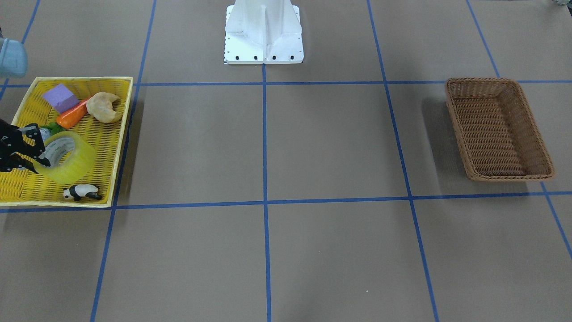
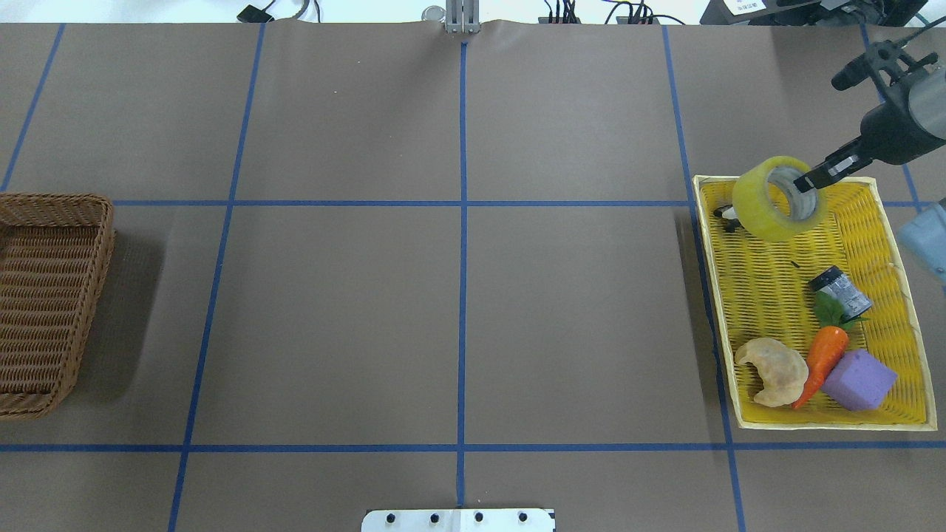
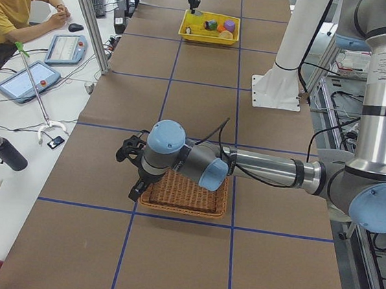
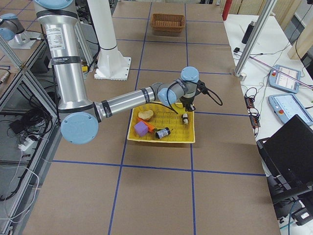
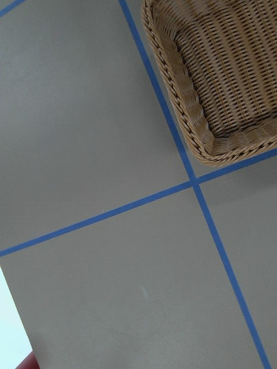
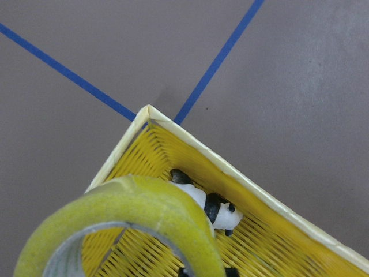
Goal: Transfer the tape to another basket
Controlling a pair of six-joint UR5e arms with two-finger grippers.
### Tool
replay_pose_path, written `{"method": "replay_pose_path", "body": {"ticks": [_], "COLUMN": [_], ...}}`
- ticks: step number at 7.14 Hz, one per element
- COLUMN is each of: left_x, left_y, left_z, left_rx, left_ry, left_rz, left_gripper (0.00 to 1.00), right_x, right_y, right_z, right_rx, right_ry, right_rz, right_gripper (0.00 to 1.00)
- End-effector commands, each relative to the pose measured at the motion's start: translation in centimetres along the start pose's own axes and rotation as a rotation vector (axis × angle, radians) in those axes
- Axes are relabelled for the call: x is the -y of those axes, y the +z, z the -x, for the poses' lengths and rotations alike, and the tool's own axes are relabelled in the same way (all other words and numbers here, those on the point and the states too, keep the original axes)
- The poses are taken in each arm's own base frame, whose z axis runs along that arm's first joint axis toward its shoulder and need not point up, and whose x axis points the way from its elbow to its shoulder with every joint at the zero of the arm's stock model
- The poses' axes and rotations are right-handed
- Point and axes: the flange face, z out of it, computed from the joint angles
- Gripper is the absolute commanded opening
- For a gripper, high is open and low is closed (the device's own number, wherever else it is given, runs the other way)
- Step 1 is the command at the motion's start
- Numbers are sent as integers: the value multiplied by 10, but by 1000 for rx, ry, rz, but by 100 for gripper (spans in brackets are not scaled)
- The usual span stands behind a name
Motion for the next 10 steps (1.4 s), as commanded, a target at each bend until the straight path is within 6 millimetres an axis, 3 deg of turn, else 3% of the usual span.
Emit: {"method": "replay_pose_path", "body": {"ticks": [1, 3, 5, 6, 9, 10], "left_x": [18, 36, 87, 106, 155, 167], "left_y": [-8, -17, -7, -14, -34, -38], "left_z": [-9, -35, -94, -125, -279, -328], "left_rx": [2, -34, -134, -192, -430, -502], "left_ry": [33, -23, -89, -114, -237, -255], "left_rz": [-54, -199, -250, -253, -214, -190], "left_gripper": [99, 99, 100, 100, 100, 100], "right_x": [48, 78, 103, 116, 135, 146], "right_y": [-21, -21, -23, -25, -15, -7], "right_z": [33, 78, 123, 155, 251, 296], "right_rx": [21, 60, 99, 111, 128, 132], "right_ry": [91, 141, 186, 215, 299, 304], "right_rz": [-67, -90, -109, -130, -196, -233], "right_gripper": [0, 0, 0, 0, 0, 0]}}
